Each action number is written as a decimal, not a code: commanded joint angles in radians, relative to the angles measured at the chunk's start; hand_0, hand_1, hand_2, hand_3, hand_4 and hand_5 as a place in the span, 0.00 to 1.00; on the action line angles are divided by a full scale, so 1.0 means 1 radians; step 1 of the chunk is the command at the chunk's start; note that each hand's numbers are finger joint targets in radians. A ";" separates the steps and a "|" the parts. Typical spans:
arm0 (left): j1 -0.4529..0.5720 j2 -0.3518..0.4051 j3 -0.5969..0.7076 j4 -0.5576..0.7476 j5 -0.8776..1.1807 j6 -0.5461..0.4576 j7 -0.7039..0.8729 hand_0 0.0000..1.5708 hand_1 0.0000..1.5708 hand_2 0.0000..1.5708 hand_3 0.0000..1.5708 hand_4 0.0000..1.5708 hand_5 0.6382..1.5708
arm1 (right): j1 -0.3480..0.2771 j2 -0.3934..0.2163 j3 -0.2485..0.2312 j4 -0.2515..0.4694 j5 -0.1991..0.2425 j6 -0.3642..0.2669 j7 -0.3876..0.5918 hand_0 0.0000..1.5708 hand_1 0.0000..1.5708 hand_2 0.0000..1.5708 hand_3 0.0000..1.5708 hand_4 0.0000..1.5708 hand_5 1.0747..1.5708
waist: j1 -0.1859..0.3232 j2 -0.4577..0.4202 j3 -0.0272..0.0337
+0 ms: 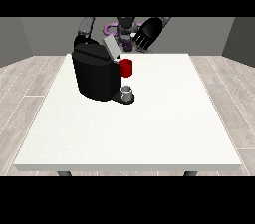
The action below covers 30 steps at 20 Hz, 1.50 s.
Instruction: Insert the coffee pod into the coffee machine and close the lid
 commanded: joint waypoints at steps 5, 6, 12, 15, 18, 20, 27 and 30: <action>-0.150 0.071 0.047 0.031 -0.008 0.001 0.028 0.77 0.77 0.81 0.80 0.31 1.00 | -0.094 -0.028 -0.029 -0.060 -0.011 0.010 -0.002 0.00 0.00 0.00 0.00 0.00 1.00 | -0.070 0.116 0.0001; -0.126 0.067 0.034 0.041 -0.015 -0.019 0.029 0.78 0.78 0.81 0.80 0.31 1.00 | -0.058 -0.013 -0.017 -0.076 -0.007 0.001 0.035 0.00 0.00 0.00 0.00 0.00 1.00 | -0.066 0.070 0.0000; -0.179 0.078 0.054 0.060 -0.010 -0.008 0.016 0.82 0.82 0.84 0.80 0.30 1.00 | -0.124 -0.087 -0.064 -0.086 -0.026 0.048 0.061 0.00 0.00 0.00 0.00 0.17 1.00 | -0.088 0.136 0.0001; -0.175 0.057 0.040 0.059 -0.016 -0.005 0.002 0.76 0.76 0.82 0.79 0.31 1.00 | -0.134 -0.068 -0.083 -0.069 -0.025 0.009 0.018 0.00 0.00 0.00 0.00 0.00 1.00 | -0.060 0.163 0.0002; -0.168 0.077 0.033 0.063 -0.029 -0.003 -0.028 0.76 0.76 0.80 0.78 0.29 1.00 | -0.124 -0.071 -0.093 -0.067 -0.017 -0.010 0.036 0.00 0.00 0.00 0.00 0.00 1.00 | -0.053 0.174 0.0001; -0.223 0.058 0.043 0.081 -0.013 -0.055 0.036 0.76 0.76 0.80 0.78 0.30 1.00 | -0.125 -0.041 -0.089 -0.053 -0.027 -0.021 0.021 0.00 0.00 0.00 0.00 0.09 1.00 | -0.067 0.153 0.0004; -0.173 0.068 0.045 0.094 -0.028 0.000 -0.030 0.77 0.77 0.80 0.78 0.27 1.00 | -0.088 -0.056 -0.082 -0.062 -0.022 -0.002 -0.016 0.00 0.00 0.00 0.00 0.10 1.00 | -0.076 0.196 0.0001; -0.194 0.095 0.055 0.098 -0.033 0.025 -0.063 0.76 0.76 0.79 0.76 0.28 1.00 | -0.146 -0.067 -0.091 -0.082 -0.025 -0.001 0.003 0.00 0.00 0.00 0.00 0.10 1.00 | -0.084 0.244 0.0000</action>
